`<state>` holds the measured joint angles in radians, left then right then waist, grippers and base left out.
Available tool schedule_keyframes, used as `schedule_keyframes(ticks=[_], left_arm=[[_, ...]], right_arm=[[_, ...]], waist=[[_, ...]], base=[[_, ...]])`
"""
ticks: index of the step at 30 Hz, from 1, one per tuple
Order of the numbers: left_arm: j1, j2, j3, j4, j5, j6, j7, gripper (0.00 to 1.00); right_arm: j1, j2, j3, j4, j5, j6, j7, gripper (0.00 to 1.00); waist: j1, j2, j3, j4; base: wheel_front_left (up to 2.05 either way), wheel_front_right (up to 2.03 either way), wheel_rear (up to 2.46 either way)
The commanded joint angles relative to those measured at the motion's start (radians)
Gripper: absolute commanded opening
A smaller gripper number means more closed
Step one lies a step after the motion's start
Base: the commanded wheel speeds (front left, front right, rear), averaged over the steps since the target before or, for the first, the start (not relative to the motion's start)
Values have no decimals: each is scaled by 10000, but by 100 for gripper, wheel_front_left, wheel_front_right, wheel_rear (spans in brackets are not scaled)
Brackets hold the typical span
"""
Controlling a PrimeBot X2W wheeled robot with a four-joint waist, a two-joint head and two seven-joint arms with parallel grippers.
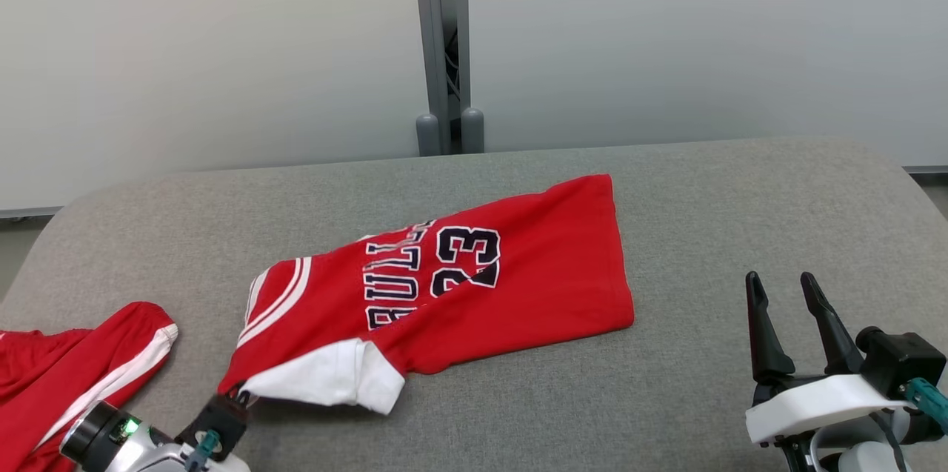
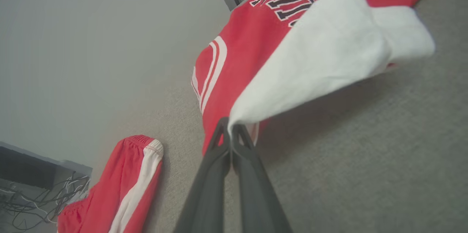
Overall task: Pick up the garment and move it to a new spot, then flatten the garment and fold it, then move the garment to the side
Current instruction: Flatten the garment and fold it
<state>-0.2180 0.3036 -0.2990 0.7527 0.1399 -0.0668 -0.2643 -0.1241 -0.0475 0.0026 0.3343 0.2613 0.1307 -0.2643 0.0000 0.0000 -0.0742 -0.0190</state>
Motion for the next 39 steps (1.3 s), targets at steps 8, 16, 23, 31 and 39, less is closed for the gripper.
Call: schedule_keyframes(ticks=[8,16,23,31,39], left_arm=[[-502,735,-1553,889,1002,-228,-4,0],[-1224,15,-990,2547,9,309,-4,100],[-1474,-517,-364,2496,-880,897,-4,100],[-1075,-773,1,963,-1543,1117,-4,100],[-726,-826,39,-348,-1719,1123,-4,100]], right_arm=[[39,-58,-26,206,-87,1,3,100],[9,-58,-50,300,-121,-1,3,100],[-39,-58,-40,310,-167,1,3,100],[-5,-58,-61,266,-187,-1,3,100],[-16,-58,-13,277,-124,-1,3,100]], waist=[[0,0,-98,48],[0,0,-14,-20],[0,0,109,-78],[0,0,179,-15],[0,0,255,1]], base=[[0,0,0],[0,0,0],[0,0,0],[0,0,0],[0,0,0]])
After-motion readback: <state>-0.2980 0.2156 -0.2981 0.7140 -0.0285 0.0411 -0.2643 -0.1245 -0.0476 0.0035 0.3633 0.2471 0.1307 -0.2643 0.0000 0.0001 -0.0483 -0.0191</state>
